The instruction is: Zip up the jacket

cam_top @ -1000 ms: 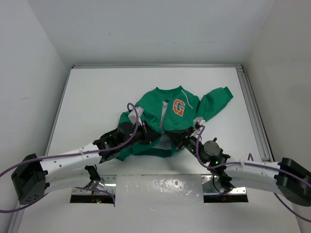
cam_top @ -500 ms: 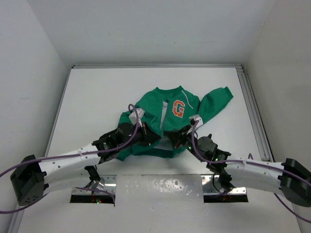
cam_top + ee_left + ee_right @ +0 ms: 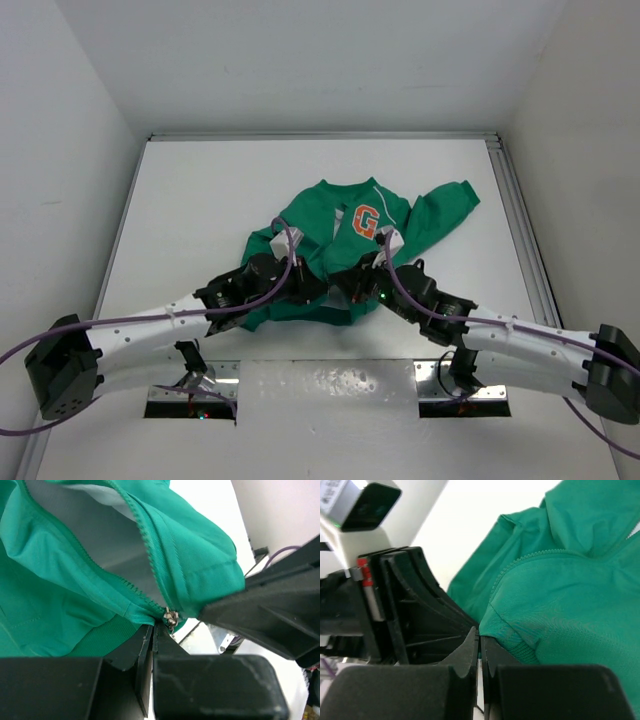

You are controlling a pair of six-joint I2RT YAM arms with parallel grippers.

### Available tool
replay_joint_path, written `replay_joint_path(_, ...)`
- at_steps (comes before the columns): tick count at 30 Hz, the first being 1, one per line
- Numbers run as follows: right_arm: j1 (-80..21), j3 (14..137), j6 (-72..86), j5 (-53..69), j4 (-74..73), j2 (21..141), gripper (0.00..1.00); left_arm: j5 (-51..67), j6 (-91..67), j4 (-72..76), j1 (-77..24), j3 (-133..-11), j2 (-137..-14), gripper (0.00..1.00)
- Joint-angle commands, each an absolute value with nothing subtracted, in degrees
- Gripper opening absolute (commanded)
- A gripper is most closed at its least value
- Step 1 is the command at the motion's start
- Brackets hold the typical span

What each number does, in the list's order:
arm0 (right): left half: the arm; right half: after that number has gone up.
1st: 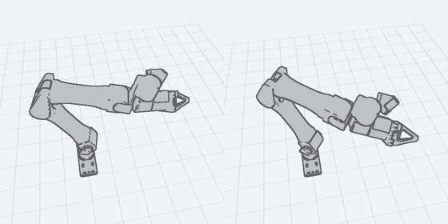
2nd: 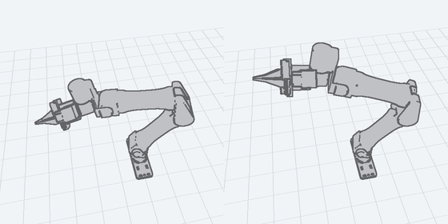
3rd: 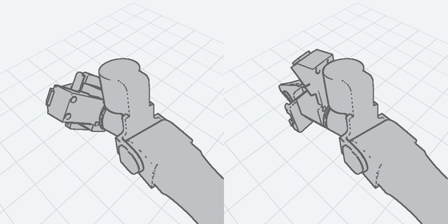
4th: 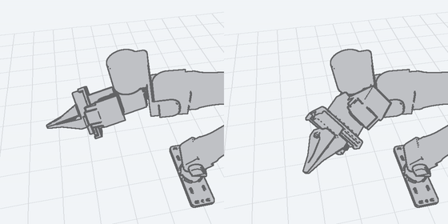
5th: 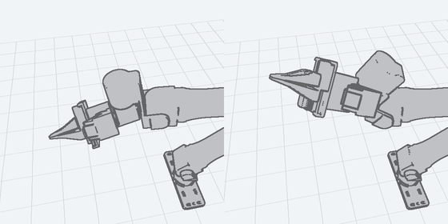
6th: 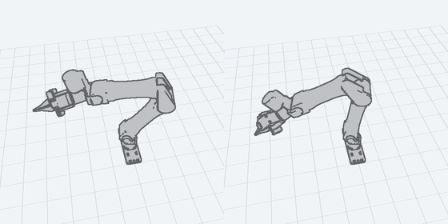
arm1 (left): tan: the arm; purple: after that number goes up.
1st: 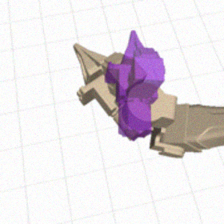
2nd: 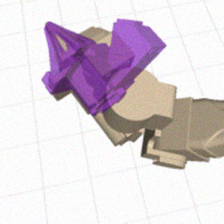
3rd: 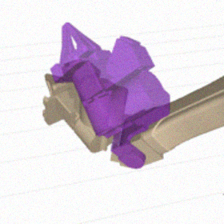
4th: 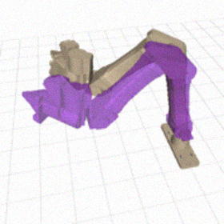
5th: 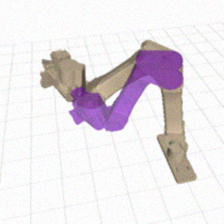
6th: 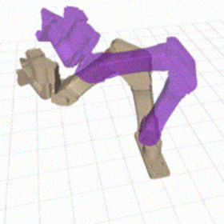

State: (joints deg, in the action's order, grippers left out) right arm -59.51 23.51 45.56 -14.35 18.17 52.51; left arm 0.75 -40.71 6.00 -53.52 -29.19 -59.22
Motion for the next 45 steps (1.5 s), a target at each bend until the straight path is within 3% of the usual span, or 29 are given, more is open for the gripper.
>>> replay_joint_path(1, -59.94, 27.94, 46.23, -15.64, 16.09, 55.19, 0.00, 3.07, -39.02, 7.55, -53.53, -30.68, -58.89, 0.00)
replay_joint_path(12, -59.68, 31.46, 42.37, -26.27, 15.82, 60.90, 0.00, 7.29, -40.25, 7.21, -53.96, -29.80, -54.85, 0.00)
replay_joint_path(18, -59.50, 32.69, 42.36, -25.76, 16.61, 62.05, 0.00, 8.17, -39.82, 7.21, -54.23, -29.62, -55.90, 0.00)
replay_joint_path(26, -59.50, 31.90, 44.82, -23.12, 11.70, 54.32, 0.00, 6.15, -40.08, 8.43, -54.32, -27.07, -56.16, 0.00)
replay_joint_path(36, -58.80, 38.32, 45.53, -23.29, 6.24, 62.32, 0.00, 8.35, -37.71, 7.39, -54.84, -28.30, -57.31, 0.00)
replay_joint_path(45, -58.80, 33.23, 49.30, -24.26, 3.08, 54.67, 0.00, 9.49, -37.09, 9.75, -54.84, -25.58, -55.28, 0.00)
